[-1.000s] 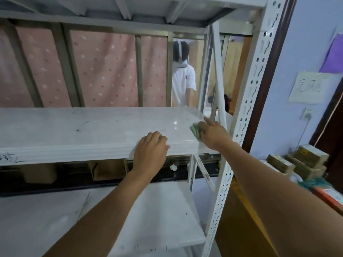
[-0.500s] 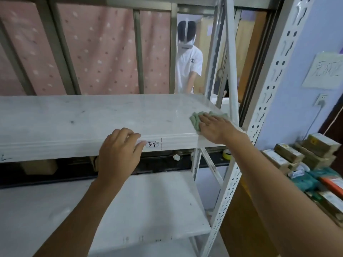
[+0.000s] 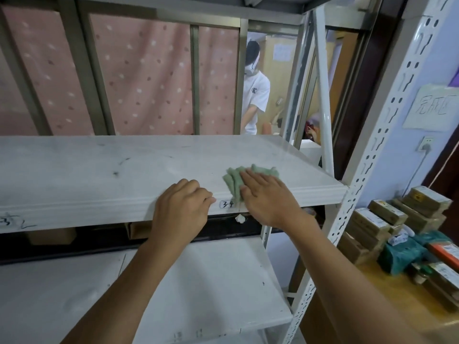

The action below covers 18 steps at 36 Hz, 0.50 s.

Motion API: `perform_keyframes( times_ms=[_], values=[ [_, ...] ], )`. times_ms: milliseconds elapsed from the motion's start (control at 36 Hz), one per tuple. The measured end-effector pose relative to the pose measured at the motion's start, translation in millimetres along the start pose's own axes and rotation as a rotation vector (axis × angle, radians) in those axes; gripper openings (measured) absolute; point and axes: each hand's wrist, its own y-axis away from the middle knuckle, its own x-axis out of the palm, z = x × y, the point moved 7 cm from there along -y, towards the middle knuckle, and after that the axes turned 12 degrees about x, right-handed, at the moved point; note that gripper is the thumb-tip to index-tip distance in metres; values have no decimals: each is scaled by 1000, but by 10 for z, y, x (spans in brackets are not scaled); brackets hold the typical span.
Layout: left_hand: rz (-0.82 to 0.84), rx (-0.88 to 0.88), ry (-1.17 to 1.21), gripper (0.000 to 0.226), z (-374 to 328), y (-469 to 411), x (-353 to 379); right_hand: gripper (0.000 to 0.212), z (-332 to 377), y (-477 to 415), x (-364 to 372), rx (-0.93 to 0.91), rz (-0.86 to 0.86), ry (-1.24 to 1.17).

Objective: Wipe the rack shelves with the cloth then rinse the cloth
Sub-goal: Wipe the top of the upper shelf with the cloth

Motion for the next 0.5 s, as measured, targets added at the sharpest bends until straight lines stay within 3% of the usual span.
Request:
perform_keyframes(
  times_ms=[83,194,306,389,500],
  values=[
    [3,6,36,18,36,-5,9,78,-408,43,-30,124,-32,69],
    [30,15,44,17,68,-28,25,58,-848,39,-212,321,-57,96],
    [34,26,59,18,82,-37,33,87,-1143,-259,-144,401,77,165],
    [34,23,67,18,93,-52,27,71,-1258,-445,-167,537,95,118],
    [40,2,100,18,126,-77,24,70,-1290,-752,-147,519,180,130]
  ],
)
